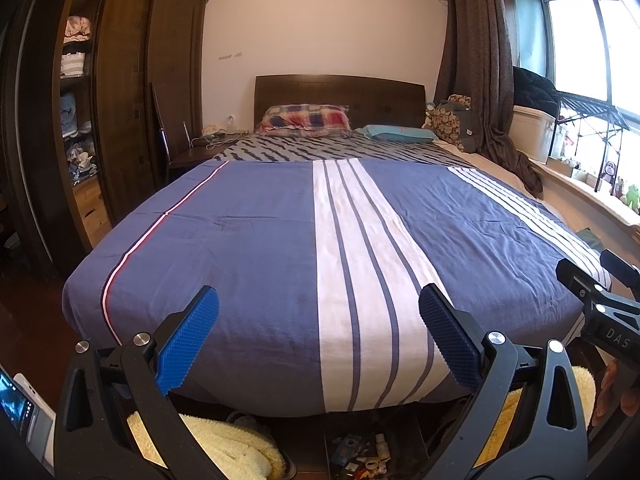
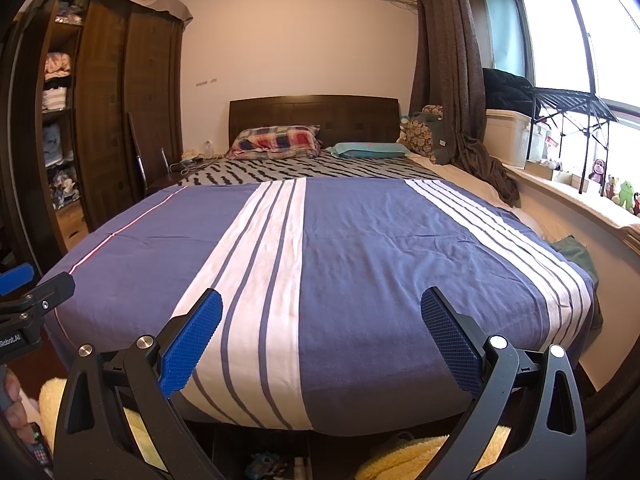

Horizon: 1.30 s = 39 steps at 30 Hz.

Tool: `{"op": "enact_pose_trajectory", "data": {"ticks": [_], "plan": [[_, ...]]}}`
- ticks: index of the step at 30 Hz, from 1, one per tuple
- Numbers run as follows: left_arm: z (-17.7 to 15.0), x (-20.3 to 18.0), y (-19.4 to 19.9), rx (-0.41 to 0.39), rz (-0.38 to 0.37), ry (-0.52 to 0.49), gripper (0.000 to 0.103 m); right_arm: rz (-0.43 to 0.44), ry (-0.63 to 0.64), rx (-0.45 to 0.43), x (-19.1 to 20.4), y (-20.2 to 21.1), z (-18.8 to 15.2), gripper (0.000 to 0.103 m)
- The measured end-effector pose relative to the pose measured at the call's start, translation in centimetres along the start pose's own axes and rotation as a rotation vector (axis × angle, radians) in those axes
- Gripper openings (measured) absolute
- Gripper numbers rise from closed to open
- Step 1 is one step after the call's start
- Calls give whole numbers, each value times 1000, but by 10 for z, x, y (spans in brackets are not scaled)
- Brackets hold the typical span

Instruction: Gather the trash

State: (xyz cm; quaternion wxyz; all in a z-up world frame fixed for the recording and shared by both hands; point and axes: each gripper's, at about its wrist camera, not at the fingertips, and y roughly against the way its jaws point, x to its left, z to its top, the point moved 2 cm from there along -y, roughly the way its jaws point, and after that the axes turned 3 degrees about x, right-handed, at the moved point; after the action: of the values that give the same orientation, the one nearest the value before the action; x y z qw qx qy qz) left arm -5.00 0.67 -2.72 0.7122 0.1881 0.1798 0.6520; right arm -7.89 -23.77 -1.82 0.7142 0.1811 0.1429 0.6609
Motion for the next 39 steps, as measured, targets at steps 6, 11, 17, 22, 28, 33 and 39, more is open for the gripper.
{"op": "enact_pose_trajectory", "data": {"ticks": [6, 11, 17, 22, 28, 33, 39], "plan": [[2, 3, -13, 12, -4, 5, 95, 20, -21, -20, -8, -11, 7, 100], [11, 13, -48, 45, 14, 20, 95, 13, -3, 14, -13, -47, 17, 100], [42, 39, -122, 92, 45, 39, 95, 16, -27, 51, -40, -113, 41, 100], [91, 109, -226, 163, 164, 113, 95, -121, -88, 173, -111, -235, 81, 100], [103, 193, -361, 324, 262, 233, 95, -173, -216, 337, -170, -357, 86, 100], [86, 231, -413, 430, 327, 280, 95, -216, -223, 421, -176, -404, 71, 100], [65, 243, -424, 445, 326, 283, 96, -195, -235, 540, -176, -432, 39, 101]]}}
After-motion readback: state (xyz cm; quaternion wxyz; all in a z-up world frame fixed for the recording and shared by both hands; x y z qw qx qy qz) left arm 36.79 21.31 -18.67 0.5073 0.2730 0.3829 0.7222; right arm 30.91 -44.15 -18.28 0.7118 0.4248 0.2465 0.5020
